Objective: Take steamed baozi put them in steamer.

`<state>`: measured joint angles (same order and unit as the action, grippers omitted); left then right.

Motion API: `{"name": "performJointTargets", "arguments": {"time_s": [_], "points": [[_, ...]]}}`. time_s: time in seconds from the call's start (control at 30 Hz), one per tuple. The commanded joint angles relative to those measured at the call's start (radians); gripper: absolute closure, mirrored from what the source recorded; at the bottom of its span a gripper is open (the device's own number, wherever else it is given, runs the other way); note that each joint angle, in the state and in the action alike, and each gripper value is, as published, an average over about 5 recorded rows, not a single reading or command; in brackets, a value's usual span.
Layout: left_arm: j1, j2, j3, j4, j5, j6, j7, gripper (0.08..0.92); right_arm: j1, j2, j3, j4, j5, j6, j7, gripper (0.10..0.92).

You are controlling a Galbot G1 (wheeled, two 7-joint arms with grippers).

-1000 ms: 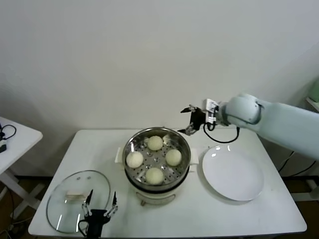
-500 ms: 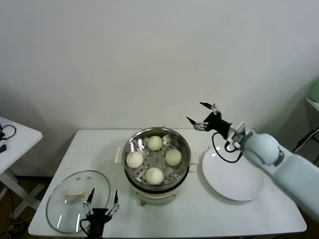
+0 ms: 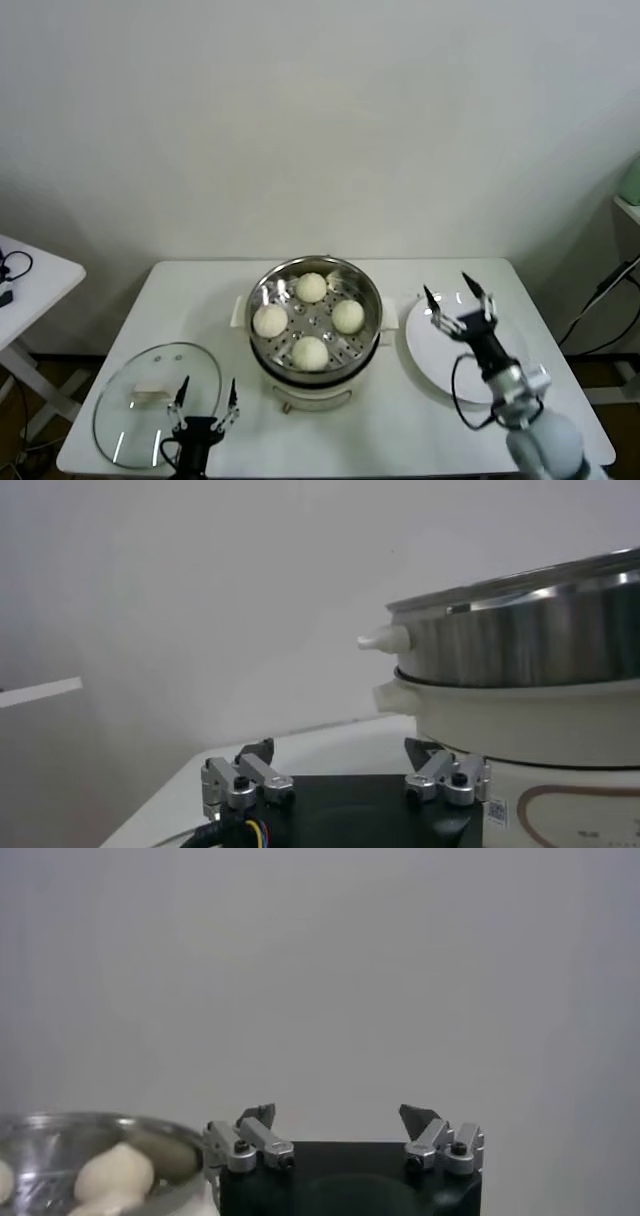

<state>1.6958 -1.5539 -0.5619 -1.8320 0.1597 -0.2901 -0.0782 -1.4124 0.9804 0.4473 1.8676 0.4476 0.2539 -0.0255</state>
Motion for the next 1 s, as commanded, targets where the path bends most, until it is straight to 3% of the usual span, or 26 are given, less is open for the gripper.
{"name": "performJointTargets", "arguments": {"time_s": [0.03,1.0], "points": [[-0.004,-0.003,0.001,-0.005,-0.007,-0.003,0.001,0.177,-0.335,0.279,0.143,0.003,-0.078,0.316,0.019,0.203],[0.004,-0.011,0.001,-0.018,-0.003,-0.020,0.004,0.177,-0.343,0.321,0.056,-0.059,-0.085,0.365,0.038,0.203]]}}
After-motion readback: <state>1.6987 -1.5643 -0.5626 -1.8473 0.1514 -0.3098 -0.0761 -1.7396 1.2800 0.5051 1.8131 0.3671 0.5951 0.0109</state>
